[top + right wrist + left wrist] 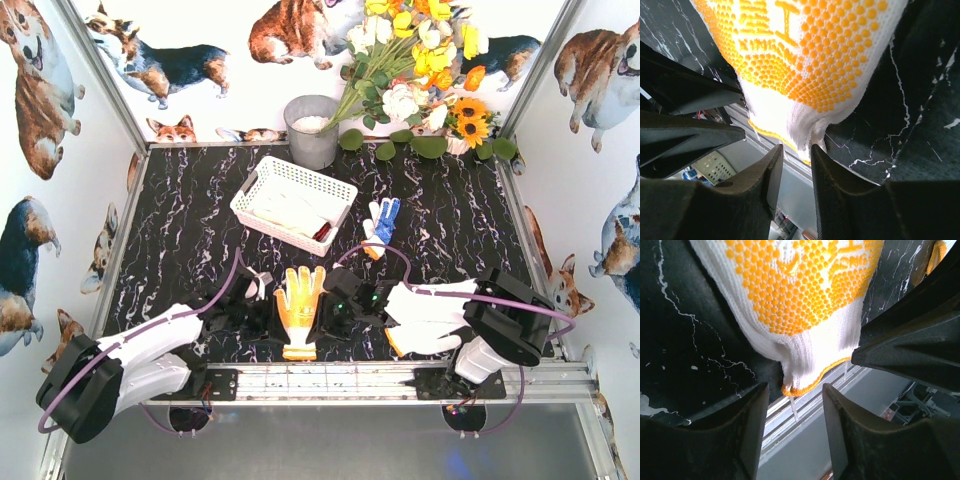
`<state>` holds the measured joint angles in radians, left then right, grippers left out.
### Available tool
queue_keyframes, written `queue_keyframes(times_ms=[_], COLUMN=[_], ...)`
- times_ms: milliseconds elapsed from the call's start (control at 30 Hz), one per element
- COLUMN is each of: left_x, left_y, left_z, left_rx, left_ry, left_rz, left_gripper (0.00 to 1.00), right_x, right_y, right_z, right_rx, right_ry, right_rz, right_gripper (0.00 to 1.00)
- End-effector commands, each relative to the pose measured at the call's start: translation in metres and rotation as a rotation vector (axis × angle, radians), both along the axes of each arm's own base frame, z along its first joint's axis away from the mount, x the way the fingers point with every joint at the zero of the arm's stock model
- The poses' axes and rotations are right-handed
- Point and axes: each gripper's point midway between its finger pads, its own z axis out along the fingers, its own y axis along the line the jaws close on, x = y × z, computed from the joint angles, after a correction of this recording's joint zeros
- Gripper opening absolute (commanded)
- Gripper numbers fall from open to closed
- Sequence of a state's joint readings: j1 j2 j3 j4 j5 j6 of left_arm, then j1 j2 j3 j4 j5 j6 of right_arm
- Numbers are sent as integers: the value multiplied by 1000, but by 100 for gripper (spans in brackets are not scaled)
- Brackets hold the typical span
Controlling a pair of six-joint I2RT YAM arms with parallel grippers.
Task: Put the gloves into the storage basket
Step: Pair the glove with the glove.
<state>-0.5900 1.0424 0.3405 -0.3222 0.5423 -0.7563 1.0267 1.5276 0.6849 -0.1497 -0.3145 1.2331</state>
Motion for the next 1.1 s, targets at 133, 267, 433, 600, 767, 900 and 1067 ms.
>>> queue_keyframes(times_ms=[133,267,433,600,767,900,1067], left_x=[-2,-2,-3,-7,-7,-7,-10], left_y=[-8,-12,-13,-10,-11,-14,-12], left_z=[2,-1,-3,-8,-5,1,5], left_rx=[-41,-45,-30,-1,15,5,21], left_ry=[19,27,26,36,25,19,18], left_rz=[-10,-21,-33,-37,-34,-30,-34], left_gripper=[37,30,23,18,11,4,2], right_x=[6,4,4,3,4,3,-2], right_y=[19,18,18,18,17,15,17], right_z=[17,14,12,8,12,18,22], right_rx=[71,69,57,46,46,50,49], right_ry=[-28,-15,-9,6,-8,-24,-24], right_rz=[21,14,20,18,12,12,27], right_gripper=[29,30,31,30,22,18,15])
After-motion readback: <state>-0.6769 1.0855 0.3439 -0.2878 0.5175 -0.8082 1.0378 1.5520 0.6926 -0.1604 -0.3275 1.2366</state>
